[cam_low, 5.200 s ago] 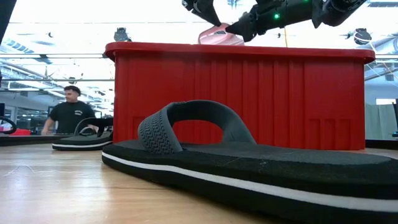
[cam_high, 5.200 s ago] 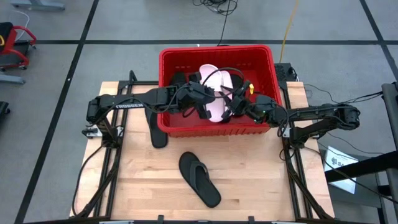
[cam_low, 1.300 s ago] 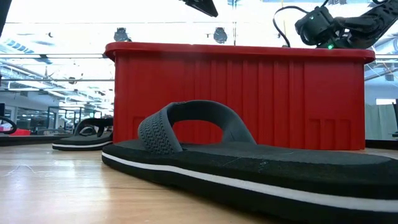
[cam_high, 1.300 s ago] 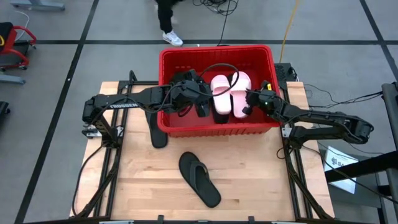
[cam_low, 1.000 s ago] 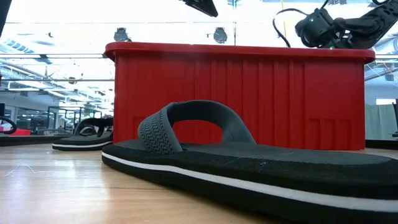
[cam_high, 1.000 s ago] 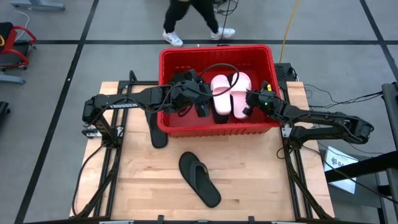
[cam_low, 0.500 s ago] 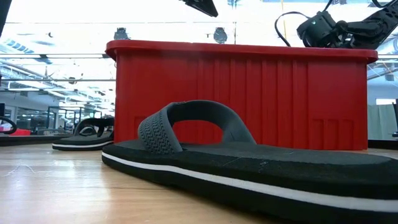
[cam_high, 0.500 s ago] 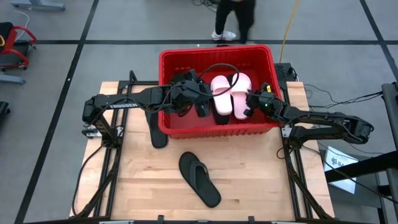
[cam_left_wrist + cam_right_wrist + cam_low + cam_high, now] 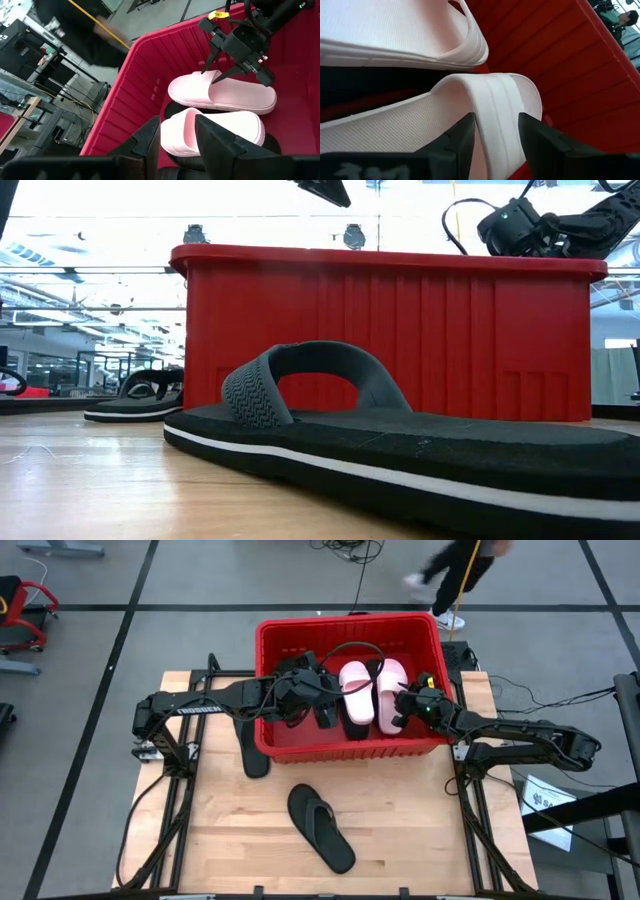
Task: Pick and place slides into bin
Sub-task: Stack the pink slide on top of the black slide in the red bin, then adjust the left pink slide in the bin
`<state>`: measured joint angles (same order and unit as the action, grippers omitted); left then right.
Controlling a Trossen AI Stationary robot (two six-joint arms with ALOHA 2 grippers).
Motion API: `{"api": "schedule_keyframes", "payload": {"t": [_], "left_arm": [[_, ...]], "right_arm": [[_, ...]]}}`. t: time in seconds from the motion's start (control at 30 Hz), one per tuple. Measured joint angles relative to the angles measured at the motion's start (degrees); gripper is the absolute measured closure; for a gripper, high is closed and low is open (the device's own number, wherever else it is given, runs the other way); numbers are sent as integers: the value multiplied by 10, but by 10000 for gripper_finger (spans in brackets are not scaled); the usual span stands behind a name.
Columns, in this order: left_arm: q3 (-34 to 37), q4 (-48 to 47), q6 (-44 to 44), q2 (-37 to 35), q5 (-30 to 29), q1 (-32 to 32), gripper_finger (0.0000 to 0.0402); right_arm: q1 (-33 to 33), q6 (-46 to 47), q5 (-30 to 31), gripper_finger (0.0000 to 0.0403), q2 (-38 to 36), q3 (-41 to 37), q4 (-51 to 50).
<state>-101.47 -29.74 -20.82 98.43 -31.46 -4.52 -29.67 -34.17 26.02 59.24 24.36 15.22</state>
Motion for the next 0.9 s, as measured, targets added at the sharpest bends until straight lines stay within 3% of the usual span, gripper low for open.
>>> {"api": "schedule_keyframes", "payload": {"t": [0.43,0.9], "left_arm": [[0,0,0,0,0,0,273],[0,0,5,0,0,-4,273]], "right_arm": [[2,-14,7,264,0,0,17],[56,-20,7,269,-15,0,62]]}}
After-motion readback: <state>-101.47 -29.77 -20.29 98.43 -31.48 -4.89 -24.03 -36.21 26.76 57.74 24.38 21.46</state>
